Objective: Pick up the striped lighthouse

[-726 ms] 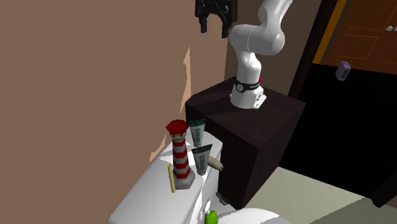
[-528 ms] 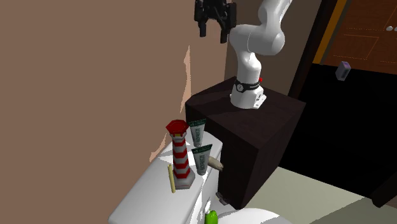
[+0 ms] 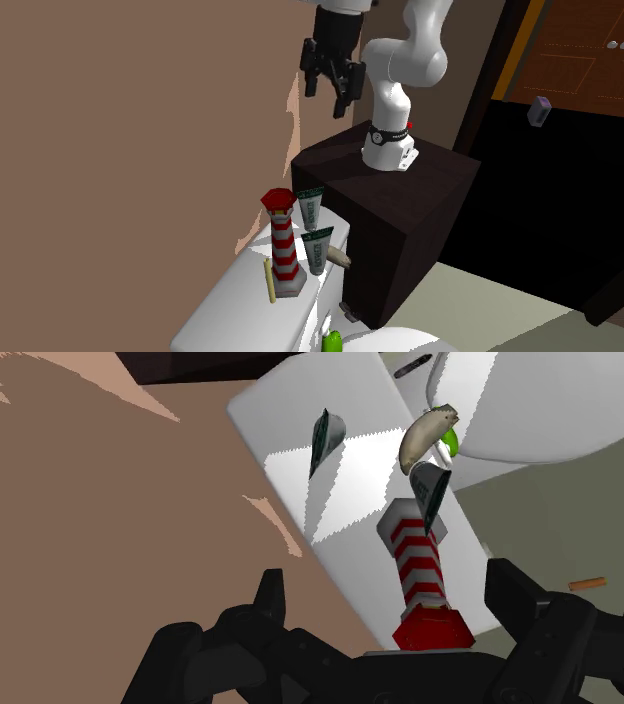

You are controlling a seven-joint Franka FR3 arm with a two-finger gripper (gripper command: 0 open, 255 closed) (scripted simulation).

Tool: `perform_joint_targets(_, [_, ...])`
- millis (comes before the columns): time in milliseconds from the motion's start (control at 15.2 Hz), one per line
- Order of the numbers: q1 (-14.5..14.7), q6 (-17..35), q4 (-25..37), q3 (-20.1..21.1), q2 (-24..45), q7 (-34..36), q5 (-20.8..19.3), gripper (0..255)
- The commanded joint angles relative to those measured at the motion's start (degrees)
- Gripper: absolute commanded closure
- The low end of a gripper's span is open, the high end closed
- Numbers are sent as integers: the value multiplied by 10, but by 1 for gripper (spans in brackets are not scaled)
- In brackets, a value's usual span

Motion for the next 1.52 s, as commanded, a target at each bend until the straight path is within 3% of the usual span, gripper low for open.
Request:
perform_joint_targets(0, [-13,46,-2,25,38,40,-21,0])
perform_joint_targets(330, [-55,126,32,93,152,164,-106,0])
perform_joint_targets(726, [-95,155,116,147,314,352,-282,0])
perform_joint_targets(1254, [-91,191,110,141,370,413,-344,0])
perform_joint_targets(1386, [-90,191,110,141,370,413,-344,0])
perform_joint_targets(1452, [-91,191,108,141,368,413,-344,255])
